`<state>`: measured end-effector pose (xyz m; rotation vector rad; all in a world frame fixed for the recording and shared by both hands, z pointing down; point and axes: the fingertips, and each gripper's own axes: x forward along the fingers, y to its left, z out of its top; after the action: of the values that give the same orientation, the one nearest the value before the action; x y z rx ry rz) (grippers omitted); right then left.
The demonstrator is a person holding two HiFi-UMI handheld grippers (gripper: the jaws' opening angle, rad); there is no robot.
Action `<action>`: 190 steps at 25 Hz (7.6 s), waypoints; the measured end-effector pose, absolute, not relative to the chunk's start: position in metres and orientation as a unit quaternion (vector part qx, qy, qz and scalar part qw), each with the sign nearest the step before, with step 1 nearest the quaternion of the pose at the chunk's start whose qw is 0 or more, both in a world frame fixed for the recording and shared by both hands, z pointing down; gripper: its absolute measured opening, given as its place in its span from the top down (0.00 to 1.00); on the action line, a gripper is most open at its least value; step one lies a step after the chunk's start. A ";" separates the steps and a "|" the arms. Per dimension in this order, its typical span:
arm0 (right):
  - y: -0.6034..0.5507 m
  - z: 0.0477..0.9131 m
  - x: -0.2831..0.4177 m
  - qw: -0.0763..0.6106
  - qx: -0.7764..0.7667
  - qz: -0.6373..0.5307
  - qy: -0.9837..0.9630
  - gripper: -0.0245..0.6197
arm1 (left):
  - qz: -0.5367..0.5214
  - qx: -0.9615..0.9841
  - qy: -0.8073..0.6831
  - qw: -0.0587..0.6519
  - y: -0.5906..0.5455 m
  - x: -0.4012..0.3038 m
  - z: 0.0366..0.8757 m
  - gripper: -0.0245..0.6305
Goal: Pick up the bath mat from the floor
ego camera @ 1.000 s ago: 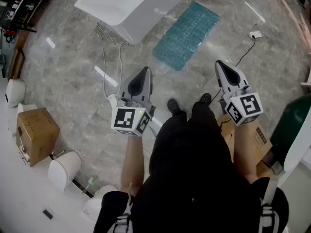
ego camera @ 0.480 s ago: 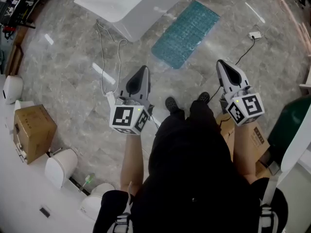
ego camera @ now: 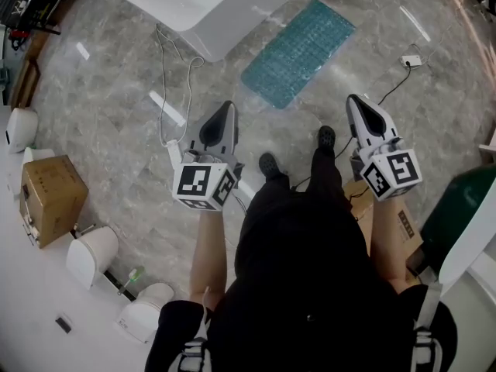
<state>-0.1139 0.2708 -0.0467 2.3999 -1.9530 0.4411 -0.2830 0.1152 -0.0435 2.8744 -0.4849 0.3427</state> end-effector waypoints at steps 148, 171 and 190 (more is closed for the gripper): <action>-0.122 0.735 -0.022 0.136 0.417 0.423 -0.793 0.94 | 0.438 0.634 -0.476 0.424 -0.093 -0.137 1.068 0.72; -0.121 0.742 -0.007 0.146 0.435 0.418 -0.784 0.94 | 0.415 0.668 -0.466 0.405 -0.091 -0.115 1.044 0.89; -0.091 0.661 0.034 0.202 0.478 0.333 -0.787 0.94 | 0.404 0.746 -0.400 0.347 -0.083 -0.034 0.859 0.91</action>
<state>0.0340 -0.0909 0.6605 1.3347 -2.1982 0.9291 -0.0340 -0.0829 0.8586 1.9337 -1.0372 1.0490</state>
